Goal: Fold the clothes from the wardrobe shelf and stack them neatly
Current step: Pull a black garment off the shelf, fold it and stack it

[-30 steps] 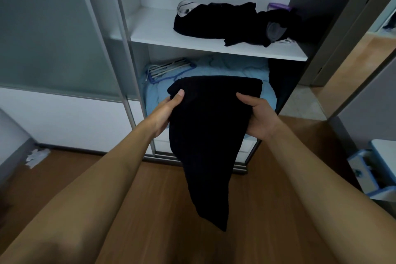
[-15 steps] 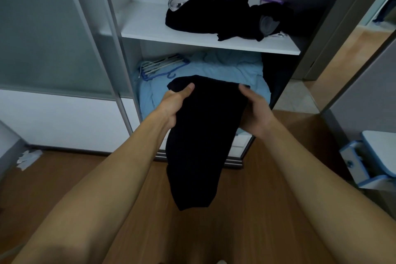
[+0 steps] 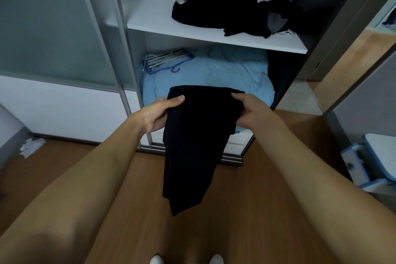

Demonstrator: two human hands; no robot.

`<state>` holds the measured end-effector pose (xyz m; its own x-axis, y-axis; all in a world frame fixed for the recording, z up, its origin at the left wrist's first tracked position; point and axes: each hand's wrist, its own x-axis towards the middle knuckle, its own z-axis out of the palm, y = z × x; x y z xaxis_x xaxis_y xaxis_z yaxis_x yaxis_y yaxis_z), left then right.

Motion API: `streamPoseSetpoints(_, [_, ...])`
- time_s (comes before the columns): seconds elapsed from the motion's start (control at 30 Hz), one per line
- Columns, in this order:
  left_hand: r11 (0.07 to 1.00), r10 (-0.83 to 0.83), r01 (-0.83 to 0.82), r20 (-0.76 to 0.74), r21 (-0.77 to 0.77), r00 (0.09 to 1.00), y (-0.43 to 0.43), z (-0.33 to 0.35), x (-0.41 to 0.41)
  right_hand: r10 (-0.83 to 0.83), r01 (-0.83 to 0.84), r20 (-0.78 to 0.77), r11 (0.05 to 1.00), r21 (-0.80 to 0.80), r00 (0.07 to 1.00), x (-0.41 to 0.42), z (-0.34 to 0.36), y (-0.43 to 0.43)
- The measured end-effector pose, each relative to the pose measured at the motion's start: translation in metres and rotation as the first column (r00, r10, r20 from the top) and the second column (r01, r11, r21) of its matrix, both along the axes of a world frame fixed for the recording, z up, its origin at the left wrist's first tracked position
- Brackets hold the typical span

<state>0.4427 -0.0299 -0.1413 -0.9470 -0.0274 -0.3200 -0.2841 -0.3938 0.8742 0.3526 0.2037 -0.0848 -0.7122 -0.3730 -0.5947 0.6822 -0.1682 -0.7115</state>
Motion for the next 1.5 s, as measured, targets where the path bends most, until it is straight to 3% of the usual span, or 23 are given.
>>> streamPoseSetpoints(0.13, [0.978,0.136,-0.136,-0.01,-0.156,0.991,0.014,0.005,-0.011,0.043,-0.05,-0.088,0.995,-0.083,0.995,-0.003,-0.01,0.013])
streamPoseSetpoints(0.2, [0.968,0.203,-0.203,-0.013,-0.145,0.979,0.02,0.009,-0.018,0.16,-0.132,-0.263,0.984,0.121,0.951,0.001,-0.019,0.019])
streamPoseSetpoints(0.27, [0.958,0.241,-0.237,0.002,-0.161,0.971,0.026,0.011,-0.026,0.242,-0.105,-0.392,0.935,0.339,0.888,0.007,-0.032,0.022])
streamPoseSetpoints(0.3, [0.955,0.236,-0.229,0.02,-0.187,0.971,0.029,0.011,-0.028,0.217,-0.06,-0.413,0.931,0.361,0.884,0.009,-0.038,0.022])
streamPoseSetpoints(0.4, [0.967,0.164,-0.145,0.076,-0.208,0.984,0.028,0.004,-0.025,0.082,0.039,-0.393,0.956,0.29,0.916,0.011,-0.05,0.025])
streamPoseSetpoints(0.53, [0.996,-0.078,0.078,0.012,-0.04,0.997,0.016,-0.014,-0.009,0.022,0.037,-0.295,0.981,0.193,0.955,0.01,-0.046,0.025])
streamPoseSetpoints(0.63, [0.997,-0.052,0.051,-0.021,-0.058,0.998,0.02,-0.018,-0.01,-0.016,0.024,-0.085,0.995,0.094,0.996,0.005,-0.036,0.031])
streamPoseSetpoints(0.73, [0.99,0.059,-0.061,-0.023,-0.123,0.998,0.033,-0.008,-0.022,-0.034,0.025,-0.128,0.997,-0.069,0.991,0.001,-0.036,0.044])
streamPoseSetpoints(0.8, [0.985,0.13,-0.125,0.033,-0.12,0.991,0.041,0.001,-0.029,0.062,-0.066,-0.26,0.998,-0.009,0.964,0.004,-0.037,0.053])
streamPoseSetpoints(0.9, [0.99,0.133,-0.126,0.143,-0.059,0.981,0.047,0.011,-0.035,0.215,-0.204,-0.281,0.977,0.068,0.935,0.006,-0.035,0.059])
streamPoseSetpoints(0.97, [0.997,0.072,-0.072,0.143,-0.006,0.987,0.048,0.015,-0.035,0.149,-0.135,-0.252,0.988,0.071,0.956,0.0,-0.03,0.06])
streamPoseSetpoints(1.1, [0.988,-0.079,0.079,-0.005,0.135,0.997,0.041,0.019,-0.03,0.006,0.0,-0.163,0.999,0.037,0.987,-0.008,-0.025,0.053])
streamPoseSetpoints(1.2, [0.989,-0.136,0.139,-0.057,0.044,0.989,0.042,0.016,-0.03,-0.034,0.033,-0.087,0.999,-0.017,0.996,-0.012,-0.025,0.046])
streamPoseSetpoints(1.3, [0.982,-0.027,0.024,-0.016,-0.188,1.0,0.046,0.015,-0.04,-0.054,0.048,-0.046,0.99,-0.13,0.997,-0.014,-0.024,0.05])
streamPoseSetpoints(1.4, [0.977,0.047,-0.041,0.025,-0.207,0.999,0.048,0.018,-0.05,-0.051,0.031,-0.12,0.986,-0.163,0.991,-0.018,-0.025,0.06])
streamPoseSetpoints(1.5, [0.984,0.08,-0.071,0.053,-0.162,0.995,0.054,0.021,-0.054,0.047,-0.052,-0.174,0.998,-0.023,0.984,-0.021,-0.018,0.063])
